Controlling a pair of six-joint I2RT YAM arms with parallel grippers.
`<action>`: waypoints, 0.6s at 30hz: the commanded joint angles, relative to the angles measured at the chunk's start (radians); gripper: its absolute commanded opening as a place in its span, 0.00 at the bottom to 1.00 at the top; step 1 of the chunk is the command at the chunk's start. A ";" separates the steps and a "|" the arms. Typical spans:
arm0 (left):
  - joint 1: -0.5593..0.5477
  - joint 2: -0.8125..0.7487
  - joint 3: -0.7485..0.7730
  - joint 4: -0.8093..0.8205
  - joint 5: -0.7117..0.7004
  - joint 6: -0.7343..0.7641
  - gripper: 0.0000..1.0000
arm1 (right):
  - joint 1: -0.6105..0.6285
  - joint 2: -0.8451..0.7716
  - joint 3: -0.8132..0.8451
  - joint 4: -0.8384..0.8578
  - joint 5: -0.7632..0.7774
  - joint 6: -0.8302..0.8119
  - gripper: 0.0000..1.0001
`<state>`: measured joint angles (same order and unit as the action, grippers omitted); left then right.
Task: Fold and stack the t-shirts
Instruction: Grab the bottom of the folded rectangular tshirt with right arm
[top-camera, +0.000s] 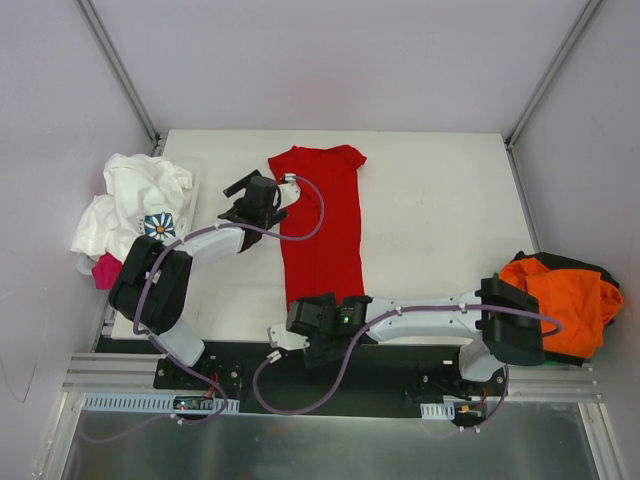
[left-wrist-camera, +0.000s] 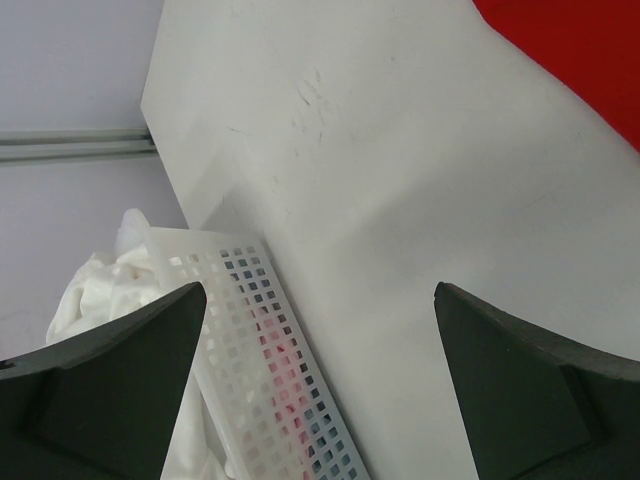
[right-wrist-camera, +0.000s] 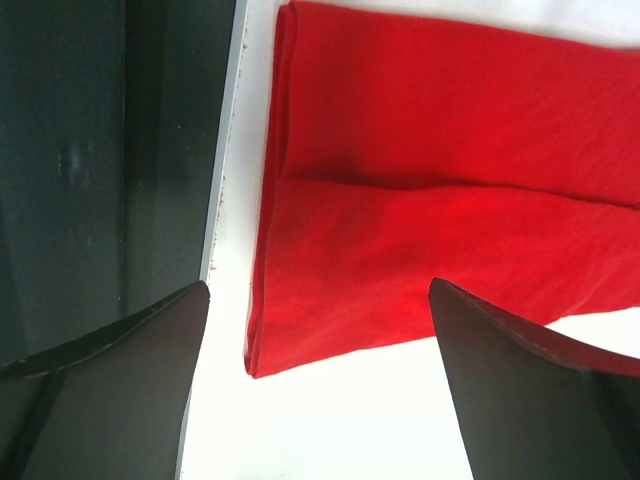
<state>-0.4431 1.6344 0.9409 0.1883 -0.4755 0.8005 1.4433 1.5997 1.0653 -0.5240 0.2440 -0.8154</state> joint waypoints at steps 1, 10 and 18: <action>0.009 0.008 -0.022 0.039 0.012 -0.007 0.99 | -0.009 0.016 -0.014 0.028 -0.035 0.009 0.96; 0.009 0.015 -0.047 0.068 0.020 -0.004 0.99 | -0.047 0.052 -0.008 0.038 -0.064 -0.019 0.96; 0.011 0.021 -0.050 0.069 0.026 -0.004 0.99 | -0.078 0.069 -0.010 0.048 -0.086 -0.037 0.96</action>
<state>-0.4431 1.6421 0.9005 0.2279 -0.4721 0.8005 1.3777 1.6604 1.0492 -0.4923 0.1925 -0.8326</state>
